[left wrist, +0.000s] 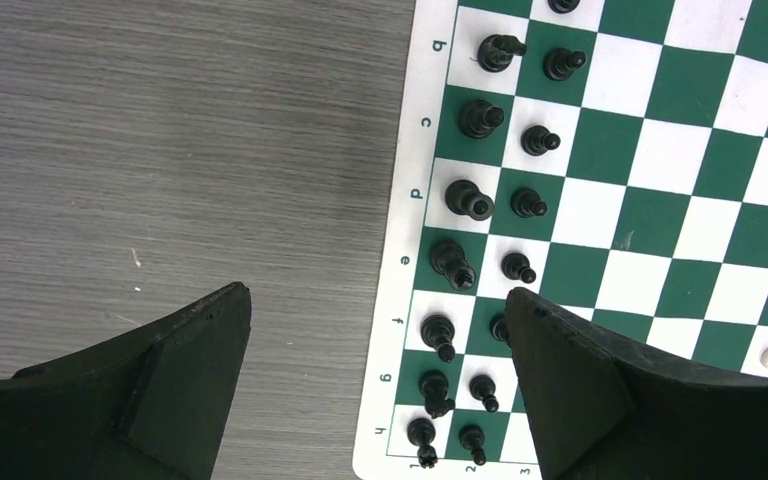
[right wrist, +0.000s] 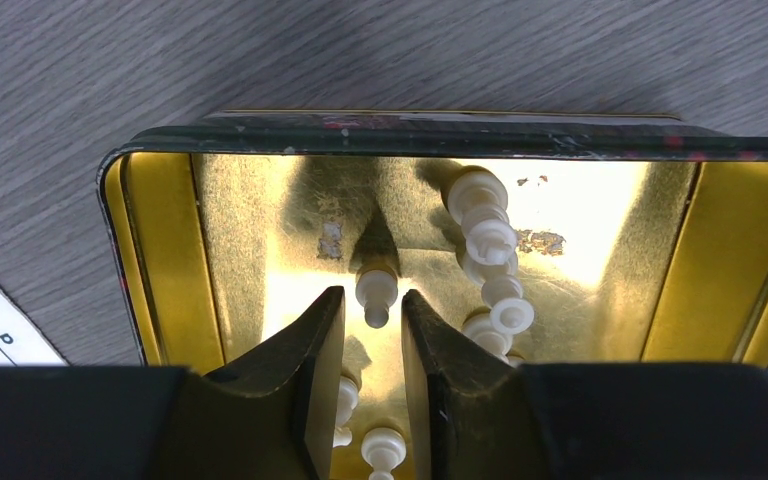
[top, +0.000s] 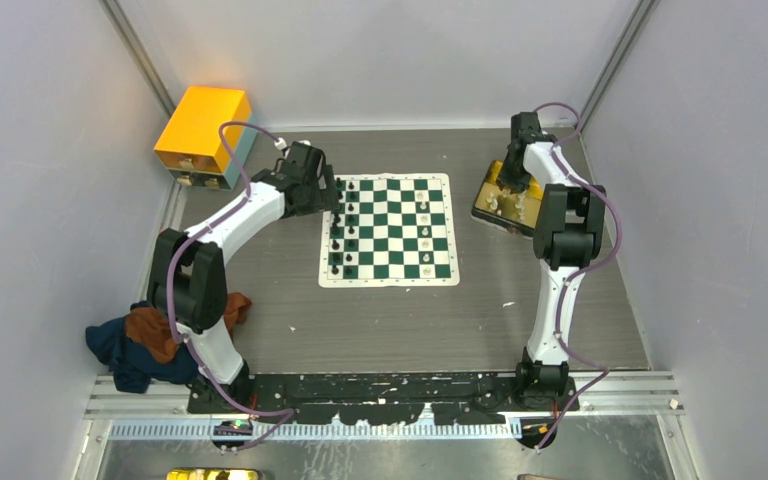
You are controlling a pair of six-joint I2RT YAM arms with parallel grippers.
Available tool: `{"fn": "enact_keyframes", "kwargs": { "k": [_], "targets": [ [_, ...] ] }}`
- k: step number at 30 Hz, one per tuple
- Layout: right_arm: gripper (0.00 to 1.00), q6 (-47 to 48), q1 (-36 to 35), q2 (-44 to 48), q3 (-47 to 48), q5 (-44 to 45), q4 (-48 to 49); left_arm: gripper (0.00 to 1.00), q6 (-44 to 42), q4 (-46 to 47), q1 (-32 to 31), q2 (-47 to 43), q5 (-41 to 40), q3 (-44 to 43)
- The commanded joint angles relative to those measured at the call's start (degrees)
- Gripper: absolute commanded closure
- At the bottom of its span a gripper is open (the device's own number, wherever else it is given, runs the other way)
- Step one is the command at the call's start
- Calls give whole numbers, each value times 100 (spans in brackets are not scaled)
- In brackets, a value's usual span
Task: Set up the chess pieces on the board
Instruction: Pick up the chess piece from the storage box.
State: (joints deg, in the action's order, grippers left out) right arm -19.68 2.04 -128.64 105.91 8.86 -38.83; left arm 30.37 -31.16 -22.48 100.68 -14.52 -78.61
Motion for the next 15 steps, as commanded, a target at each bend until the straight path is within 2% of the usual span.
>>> {"fn": "enact_keyframes", "kwargs": {
  "k": [1, 9, 15],
  "targets": [
    [67, -16, 15, 81, 168, -21, 86, 2, -42, 45, 7, 3, -79, -244],
    [68, -8, 15, 85, 119, -21, 86, 2, -19, 57, 7, 30, -57, -237],
    [77, -11, 15, 76, 124, -39, 88, 1, -24, 50, 2, 17, -64, -216]
  ]
}}
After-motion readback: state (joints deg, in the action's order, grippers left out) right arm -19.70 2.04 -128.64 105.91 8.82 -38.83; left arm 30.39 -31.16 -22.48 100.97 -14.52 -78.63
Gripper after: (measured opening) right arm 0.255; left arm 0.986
